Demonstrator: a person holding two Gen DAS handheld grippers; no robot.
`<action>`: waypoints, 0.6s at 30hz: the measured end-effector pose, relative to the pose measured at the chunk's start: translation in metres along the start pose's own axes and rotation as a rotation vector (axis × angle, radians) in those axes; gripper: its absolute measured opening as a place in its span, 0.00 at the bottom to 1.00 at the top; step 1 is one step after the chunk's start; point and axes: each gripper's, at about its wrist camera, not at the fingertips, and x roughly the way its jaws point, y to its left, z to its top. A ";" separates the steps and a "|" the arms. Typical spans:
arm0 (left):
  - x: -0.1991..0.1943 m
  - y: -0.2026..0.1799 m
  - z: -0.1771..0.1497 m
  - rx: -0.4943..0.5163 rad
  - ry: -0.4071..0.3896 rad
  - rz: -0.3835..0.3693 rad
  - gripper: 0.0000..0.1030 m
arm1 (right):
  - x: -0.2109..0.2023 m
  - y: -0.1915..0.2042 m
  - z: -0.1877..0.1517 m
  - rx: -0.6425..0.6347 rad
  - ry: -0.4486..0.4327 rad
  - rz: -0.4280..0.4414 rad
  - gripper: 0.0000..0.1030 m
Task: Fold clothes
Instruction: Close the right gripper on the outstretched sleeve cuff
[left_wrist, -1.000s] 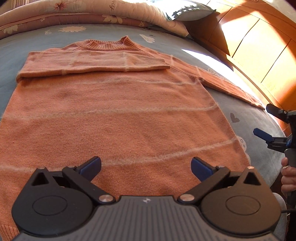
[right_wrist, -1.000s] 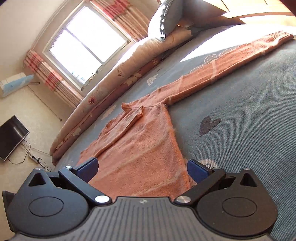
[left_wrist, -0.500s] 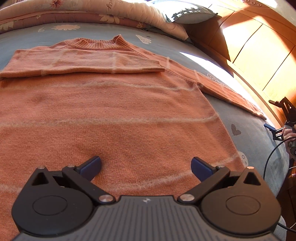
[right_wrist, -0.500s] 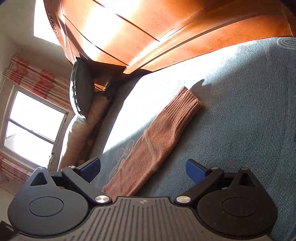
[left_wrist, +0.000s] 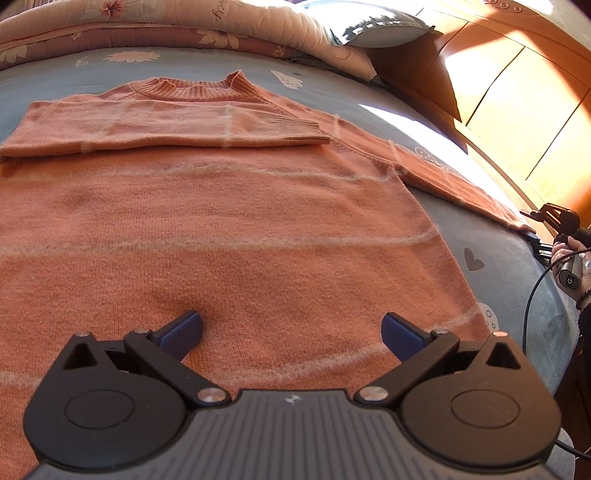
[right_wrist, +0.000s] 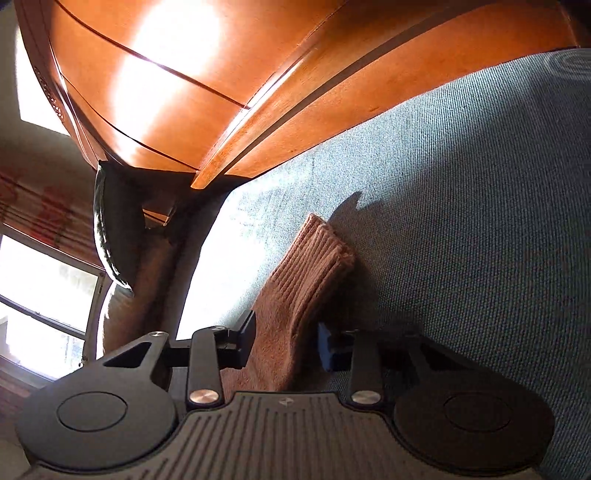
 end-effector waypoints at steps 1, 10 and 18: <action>0.000 0.000 0.000 -0.002 -0.001 0.000 0.99 | 0.002 0.001 0.002 -0.007 -0.004 0.001 0.37; 0.001 0.000 0.000 -0.005 -0.006 0.000 0.99 | 0.028 0.017 0.013 -0.163 0.032 -0.003 0.37; 0.001 0.000 0.000 0.026 -0.004 -0.007 0.99 | 0.026 0.014 0.015 -0.246 0.083 -0.047 0.08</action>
